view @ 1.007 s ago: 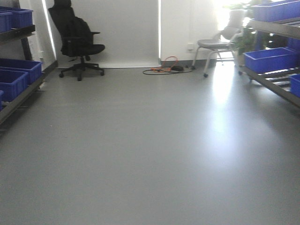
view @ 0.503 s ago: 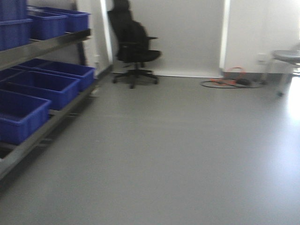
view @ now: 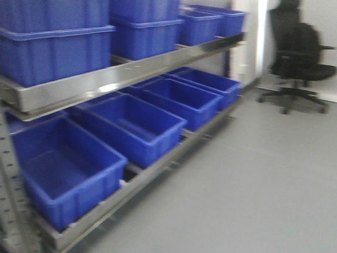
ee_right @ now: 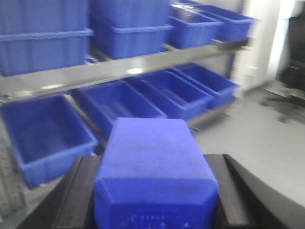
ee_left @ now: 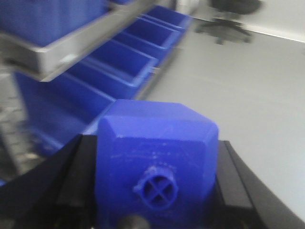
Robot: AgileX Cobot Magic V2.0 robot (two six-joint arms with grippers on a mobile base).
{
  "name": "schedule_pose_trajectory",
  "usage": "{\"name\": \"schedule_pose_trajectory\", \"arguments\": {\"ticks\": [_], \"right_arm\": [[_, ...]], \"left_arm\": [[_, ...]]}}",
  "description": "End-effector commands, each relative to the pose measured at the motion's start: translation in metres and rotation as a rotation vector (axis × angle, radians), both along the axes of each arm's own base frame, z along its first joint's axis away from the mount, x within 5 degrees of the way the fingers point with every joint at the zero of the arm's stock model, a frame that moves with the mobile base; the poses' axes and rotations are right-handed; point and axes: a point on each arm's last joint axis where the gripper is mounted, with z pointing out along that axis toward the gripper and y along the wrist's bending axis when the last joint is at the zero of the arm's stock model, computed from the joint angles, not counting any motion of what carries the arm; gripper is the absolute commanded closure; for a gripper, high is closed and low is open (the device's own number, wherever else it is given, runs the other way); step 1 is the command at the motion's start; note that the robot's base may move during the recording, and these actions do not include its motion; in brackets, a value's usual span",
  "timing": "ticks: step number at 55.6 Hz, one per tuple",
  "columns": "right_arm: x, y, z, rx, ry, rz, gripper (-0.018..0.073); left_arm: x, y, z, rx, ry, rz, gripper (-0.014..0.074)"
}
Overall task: Pick and sort blue part to right shelf
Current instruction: 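Drive the base down the aisle and turn toward the bin shelf, then drive up to the roller shelf and stop before the large blue bin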
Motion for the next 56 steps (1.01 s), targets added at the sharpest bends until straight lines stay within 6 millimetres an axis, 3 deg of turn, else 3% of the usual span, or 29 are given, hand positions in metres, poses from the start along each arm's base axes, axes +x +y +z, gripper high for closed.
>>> {"name": "schedule_pose_trajectory", "arguments": {"ticks": [1, 56], "right_arm": [[-0.0008, 0.0023, 0.0159, -0.003, -0.099, 0.026, 0.0437], [-0.0008, 0.0023, 0.0159, -0.003, -0.099, 0.026, 0.0437]], "left_arm": [[0.0022, 0.0008, 0.0176, -0.037, -0.099, 0.018, 0.0336], [0.0022, 0.0008, 0.0176, -0.037, -0.099, 0.018, 0.0336]]}}
